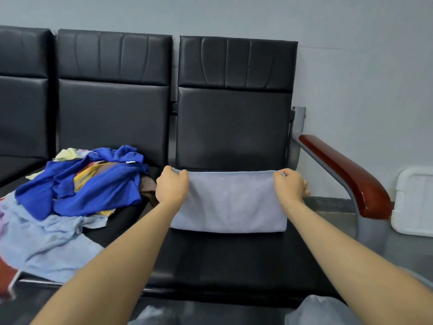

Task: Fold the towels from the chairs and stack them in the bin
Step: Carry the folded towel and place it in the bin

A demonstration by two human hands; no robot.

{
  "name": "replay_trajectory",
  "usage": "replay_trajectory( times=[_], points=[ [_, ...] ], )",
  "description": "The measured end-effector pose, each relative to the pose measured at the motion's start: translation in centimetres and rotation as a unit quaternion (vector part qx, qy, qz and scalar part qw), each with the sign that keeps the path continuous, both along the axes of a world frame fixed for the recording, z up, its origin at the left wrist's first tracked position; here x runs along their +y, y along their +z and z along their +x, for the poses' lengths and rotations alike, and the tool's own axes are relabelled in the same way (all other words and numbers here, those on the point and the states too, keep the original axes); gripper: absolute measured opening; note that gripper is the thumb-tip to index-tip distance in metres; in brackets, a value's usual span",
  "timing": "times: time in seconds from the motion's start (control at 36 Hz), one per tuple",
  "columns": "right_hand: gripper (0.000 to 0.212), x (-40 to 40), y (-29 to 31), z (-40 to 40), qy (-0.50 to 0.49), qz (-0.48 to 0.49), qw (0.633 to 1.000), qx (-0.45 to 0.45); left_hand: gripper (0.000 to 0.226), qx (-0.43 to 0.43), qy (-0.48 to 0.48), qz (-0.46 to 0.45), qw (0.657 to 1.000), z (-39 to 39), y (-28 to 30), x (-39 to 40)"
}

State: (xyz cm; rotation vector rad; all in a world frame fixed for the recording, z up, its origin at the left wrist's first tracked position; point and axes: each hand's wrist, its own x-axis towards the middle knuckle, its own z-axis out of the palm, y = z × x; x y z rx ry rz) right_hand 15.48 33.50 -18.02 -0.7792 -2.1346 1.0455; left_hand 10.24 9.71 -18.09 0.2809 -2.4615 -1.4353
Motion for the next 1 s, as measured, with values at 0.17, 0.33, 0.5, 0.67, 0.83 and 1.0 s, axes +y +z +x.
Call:
replay_trajectory(
  times=[0.17, 0.33, 0.5, 0.67, 0.83, 1.0],
  points=[
    [0.029, 0.3, -3.2, -1.1, 0.077, -0.04, 0.994, -0.065, 0.029, -0.077, -0.045, -0.062, 0.994, -1.3, -3.4, 0.3],
    [0.017, 0.2, -7.1, -1.8, 0.086, 0.03, 0.987, -0.13, 0.034, -0.13, -0.057, -0.119, 0.983, -2.3, -7.2, 1.0],
    [0.014, 0.6, -8.2, -2.7, 0.087, 0.1, 0.974, -0.184, 0.025, -0.108, -0.04, -0.252, 0.961, -2.6, -7.6, 1.8],
    [0.016, 0.8, -8.3, -3.5, 0.07, 0.143, 0.978, -0.138, 0.019, -0.075, -0.009, -0.243, 0.967, -3.2, -7.9, 1.7],
    [0.018, 0.3, -8.9, -4.7, 0.072, 0.203, 0.967, -0.135, 0.023, -0.084, -0.028, -0.282, 0.955, -3.9, -8.1, 1.6],
    [0.032, -1.5, -10.1, -5.0, 0.16, 0.299, 0.93, -0.142, 0.045, -0.137, -0.025, -0.405, 0.904, -3.4, -8.9, 1.6]
  ],
)
